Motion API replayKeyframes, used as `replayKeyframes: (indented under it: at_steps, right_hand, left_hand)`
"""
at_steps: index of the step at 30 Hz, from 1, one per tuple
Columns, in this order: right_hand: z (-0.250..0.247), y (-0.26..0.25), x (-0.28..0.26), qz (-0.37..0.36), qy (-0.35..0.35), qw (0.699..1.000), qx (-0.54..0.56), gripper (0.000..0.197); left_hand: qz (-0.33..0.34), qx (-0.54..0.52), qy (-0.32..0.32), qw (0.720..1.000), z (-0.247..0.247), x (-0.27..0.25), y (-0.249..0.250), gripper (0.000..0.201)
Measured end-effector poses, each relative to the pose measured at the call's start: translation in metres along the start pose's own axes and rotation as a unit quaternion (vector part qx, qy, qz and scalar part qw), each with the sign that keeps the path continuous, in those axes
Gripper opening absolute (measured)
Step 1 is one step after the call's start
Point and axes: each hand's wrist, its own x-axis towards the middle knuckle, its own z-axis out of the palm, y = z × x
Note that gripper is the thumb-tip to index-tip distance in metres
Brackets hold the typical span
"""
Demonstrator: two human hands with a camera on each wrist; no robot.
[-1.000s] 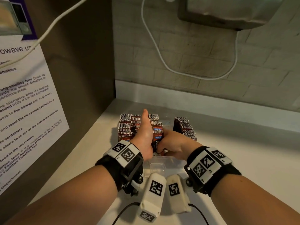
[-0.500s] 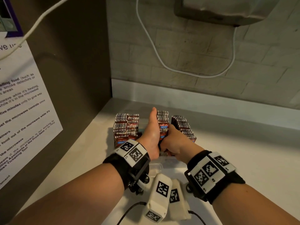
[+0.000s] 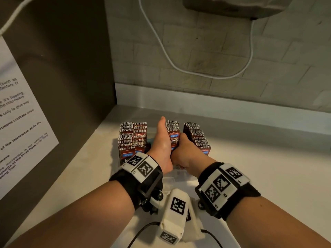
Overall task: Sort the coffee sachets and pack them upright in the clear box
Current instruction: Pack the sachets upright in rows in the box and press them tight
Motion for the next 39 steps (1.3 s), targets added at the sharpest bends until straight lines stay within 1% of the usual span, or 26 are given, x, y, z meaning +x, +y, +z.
replayKeyframes:
  at_steps: [3,5,7,8,9,12,14,16,17,20,23,25,28,31,33,35,37,39]
  right_hand:
    - [-0.002,0.000,0.001,0.015,-0.031,0.997,0.063,0.051]
    - [-0.007,-0.001,-0.001,0.032,-0.042,0.992,0.115,0.039]
    - [-0.011,-0.003,-0.003,0.050,-0.055,0.979,0.190,0.023]
    - [-0.012,-0.005,-0.005,0.061,-0.061,0.970,0.228,0.018]
    - [-0.013,-0.005,-0.006,0.072,-0.061,0.961,0.258,0.018]
    - [-0.011,-0.004,-0.005,0.084,-0.059,0.954,0.283,0.022]
    - [-0.011,-0.003,-0.003,0.088,-0.058,0.953,0.285,0.025]
    - [-0.012,-0.003,-0.004,0.092,-0.067,0.945,0.307,0.024]
    - [-0.013,-0.004,-0.003,0.095,-0.073,0.940,0.320,0.025]
    - [-0.013,-0.006,-0.003,0.095,-0.080,0.933,0.339,0.045]
    - [-0.012,-0.009,-0.004,0.096,-0.084,0.929,0.346,0.057]
    - [-0.013,-0.010,-0.004,0.096,-0.091,0.929,0.345,0.059]
    - [-0.014,-0.011,-0.005,0.094,-0.097,0.931,0.339,0.055]
    - [-0.014,-0.011,-0.005,0.094,-0.099,0.931,0.340,0.063]
    - [-0.013,-0.011,-0.005,0.090,-0.101,0.930,0.343,0.064]
    - [-0.013,-0.011,-0.005,0.091,-0.097,0.927,0.350,0.064]
    - [-0.014,-0.010,-0.003,0.090,-0.093,0.928,0.349,0.065]
    - [-0.015,-0.010,-0.004,0.092,-0.094,0.931,0.340,0.063]
  left_hand:
    - [-0.013,-0.009,0.012,1.000,0.000,0.005,-0.001,0.057]
    - [-0.023,-0.005,0.020,1.000,-0.001,0.012,-0.003,0.055]
    - [-0.034,0.013,0.025,0.999,0.000,0.013,-0.003,0.047]
    - [-0.038,0.020,0.027,0.999,0.000,0.014,-0.004,0.042]
    - [-0.036,0.023,0.029,0.999,-0.001,0.015,-0.004,0.037]
    - [-0.017,0.036,0.030,0.999,-0.002,0.018,-0.006,0.032]
    - [-0.013,0.043,0.024,0.999,-0.003,0.020,-0.007,0.039]
    - [-0.011,0.045,0.021,0.999,-0.002,0.020,-0.009,0.049]
    - [-0.010,0.043,0.021,0.999,-0.002,0.020,-0.009,0.050]
    - [-0.013,0.035,0.015,0.999,-0.001,0.022,-0.009,0.046]
    - [-0.016,0.033,0.016,0.999,0.000,0.022,-0.009,0.045]
    - [-0.014,0.032,0.013,0.999,0.000,0.024,-0.010,0.048]
    - [-0.021,0.037,0.007,0.999,0.001,0.026,-0.009,0.049]
    - [-0.035,0.038,0.006,0.999,-0.001,0.031,-0.010,0.047]
    - [-0.028,0.041,0.011,0.999,-0.002,0.034,-0.012,0.045]
    - [-0.038,0.033,-0.001,0.999,-0.002,0.036,-0.011,0.044]
    - [-0.050,0.024,-0.012,0.998,-0.002,0.035,-0.010,0.049]
    - [-0.053,0.033,-0.007,0.998,-0.002,0.036,-0.011,0.054]
